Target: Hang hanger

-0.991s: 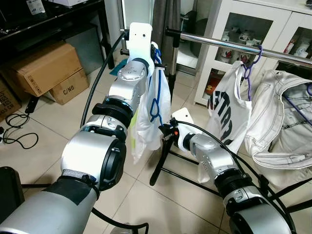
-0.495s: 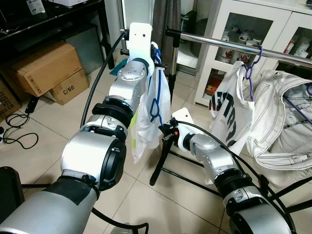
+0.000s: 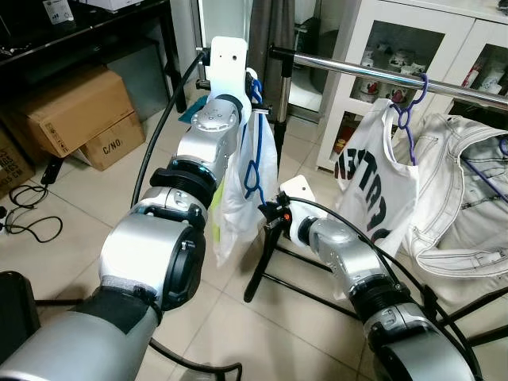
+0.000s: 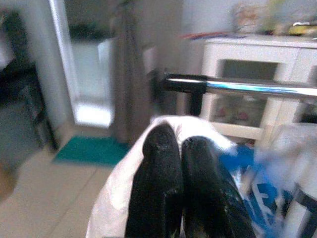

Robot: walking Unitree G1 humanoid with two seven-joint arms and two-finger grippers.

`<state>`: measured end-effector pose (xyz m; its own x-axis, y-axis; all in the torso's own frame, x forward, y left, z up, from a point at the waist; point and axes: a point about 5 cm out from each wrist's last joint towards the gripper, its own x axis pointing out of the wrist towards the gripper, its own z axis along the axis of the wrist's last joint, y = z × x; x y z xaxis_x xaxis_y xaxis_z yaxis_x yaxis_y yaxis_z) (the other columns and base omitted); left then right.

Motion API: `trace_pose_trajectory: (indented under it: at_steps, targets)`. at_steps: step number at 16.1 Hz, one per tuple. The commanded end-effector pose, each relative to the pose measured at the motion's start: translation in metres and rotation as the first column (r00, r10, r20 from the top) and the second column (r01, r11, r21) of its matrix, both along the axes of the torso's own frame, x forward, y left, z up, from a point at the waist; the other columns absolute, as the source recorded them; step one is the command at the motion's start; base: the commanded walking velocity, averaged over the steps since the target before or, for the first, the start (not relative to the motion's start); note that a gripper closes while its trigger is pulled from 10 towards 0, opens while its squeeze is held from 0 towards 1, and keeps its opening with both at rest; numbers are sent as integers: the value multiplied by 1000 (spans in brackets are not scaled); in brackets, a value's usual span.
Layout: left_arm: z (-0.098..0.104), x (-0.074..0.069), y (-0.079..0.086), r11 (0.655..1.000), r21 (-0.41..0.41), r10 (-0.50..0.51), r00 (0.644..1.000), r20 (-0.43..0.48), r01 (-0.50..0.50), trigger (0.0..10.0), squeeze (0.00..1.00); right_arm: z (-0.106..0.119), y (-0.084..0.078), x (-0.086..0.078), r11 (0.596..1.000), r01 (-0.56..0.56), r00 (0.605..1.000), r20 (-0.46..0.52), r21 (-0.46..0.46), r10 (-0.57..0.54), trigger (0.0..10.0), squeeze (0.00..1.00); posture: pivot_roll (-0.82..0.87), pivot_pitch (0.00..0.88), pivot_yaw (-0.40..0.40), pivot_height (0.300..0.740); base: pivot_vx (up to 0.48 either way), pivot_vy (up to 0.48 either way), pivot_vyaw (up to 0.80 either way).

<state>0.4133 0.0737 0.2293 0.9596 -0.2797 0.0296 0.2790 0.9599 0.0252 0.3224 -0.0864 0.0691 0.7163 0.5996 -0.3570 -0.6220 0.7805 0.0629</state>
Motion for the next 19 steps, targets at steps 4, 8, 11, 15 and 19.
trace_pose_trajectory:
  at_steps: [4, 8, 11, 15, 19]
  targets:
    - [-132, -52, 23, 984, 4, -163, 925, -343, 176, 0, 0, -48, -52, -47, 997, 40, 992, -116, -63, -48, 0, 0, -51, 0, 0, 740, 0, 0, 0]
    - [-126, -53, 26, 984, 18, -160, 933, -324, 175, 0, 0, -43, -52, -47, 997, 31, 994, -98, -65, -37, 0, 0, -54, 0, 0, 740, 0, 0, 0]
    - [-129, -54, 35, 992, 11, -118, 939, -324, 128, 0, 0, -40, -59, -51, 998, 40, 996, -79, -57, -45, 0, 0, -52, 0, 0, 740, 0, 0, 0]
    - [-157, -75, 44, 978, 114, -118, 921, -372, 172, 0, 0, -13, -68, -60, 981, 113, 994, -7, 158, -113, 0, 0, -49, 0, 51, 740, 0, 0, 0]
    - [-193, -103, 52, 945, 193, -143, 866, -479, 263, 0, 0, 8, -82, -71, 952, 161, 983, 47, 260, -179, 0, 0, -58, 0, 54, 740, 0, 0, 0]
